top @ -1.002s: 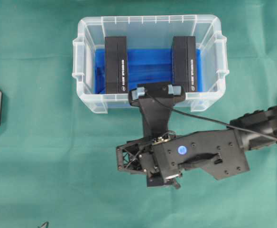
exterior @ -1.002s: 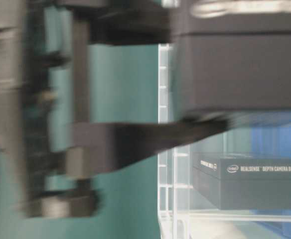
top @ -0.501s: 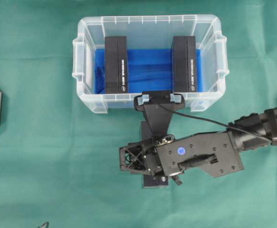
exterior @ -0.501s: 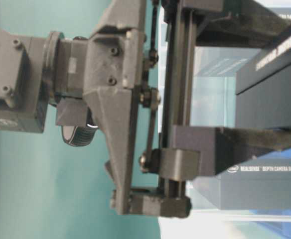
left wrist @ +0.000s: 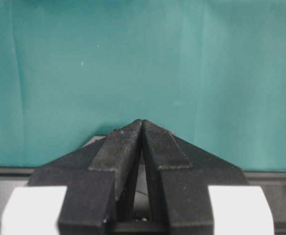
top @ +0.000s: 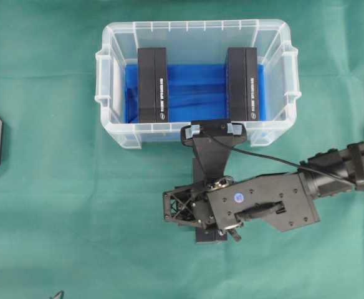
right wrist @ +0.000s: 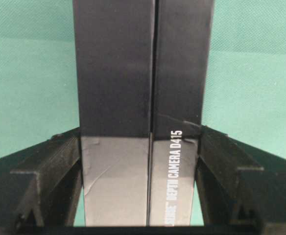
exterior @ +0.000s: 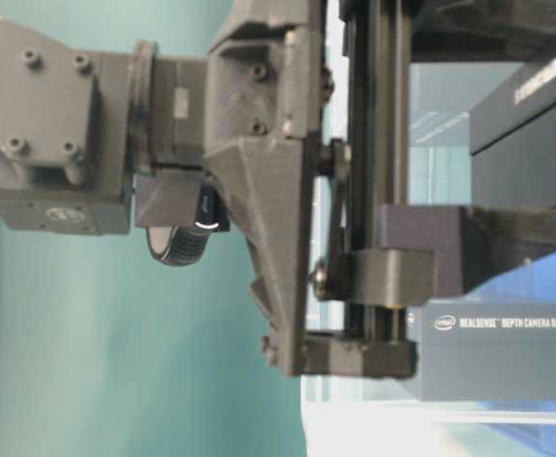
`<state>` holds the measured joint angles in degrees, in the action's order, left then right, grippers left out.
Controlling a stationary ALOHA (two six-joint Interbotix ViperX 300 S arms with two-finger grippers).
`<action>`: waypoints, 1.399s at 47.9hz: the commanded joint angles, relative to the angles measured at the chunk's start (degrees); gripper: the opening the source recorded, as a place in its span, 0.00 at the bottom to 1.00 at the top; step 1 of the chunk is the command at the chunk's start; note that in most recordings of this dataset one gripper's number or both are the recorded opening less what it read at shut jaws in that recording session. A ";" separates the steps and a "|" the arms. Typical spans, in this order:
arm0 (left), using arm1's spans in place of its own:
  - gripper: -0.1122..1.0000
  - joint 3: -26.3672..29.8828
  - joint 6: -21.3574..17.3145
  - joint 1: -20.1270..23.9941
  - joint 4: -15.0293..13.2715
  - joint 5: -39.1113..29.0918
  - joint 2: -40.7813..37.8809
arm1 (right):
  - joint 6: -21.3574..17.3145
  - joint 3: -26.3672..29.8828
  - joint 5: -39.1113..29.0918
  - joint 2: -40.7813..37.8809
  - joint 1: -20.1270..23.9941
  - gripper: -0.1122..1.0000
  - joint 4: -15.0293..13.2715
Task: Take the box out of the case with the right arm.
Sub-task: 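Lower the held box onto the cloth in front of the case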
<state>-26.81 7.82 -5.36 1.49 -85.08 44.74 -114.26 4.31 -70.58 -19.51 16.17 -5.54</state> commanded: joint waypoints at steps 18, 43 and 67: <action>0.12 1.41 0.00 -0.18 0.18 0.18 -0.09 | -0.62 1.58 1.49 1.49 0.00 0.92 0.00; 0.12 1.49 0.00 -0.09 0.18 0.26 -0.18 | 0.88 11.16 -12.83 5.36 -0.70 0.91 -1.93; 0.12 1.49 0.00 -0.18 0.09 0.18 -0.26 | 3.69 10.63 -15.73 6.77 -0.09 0.91 -1.32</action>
<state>-26.72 7.82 -5.36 1.49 -84.99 44.74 -110.65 15.21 -85.61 -16.44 15.38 -7.12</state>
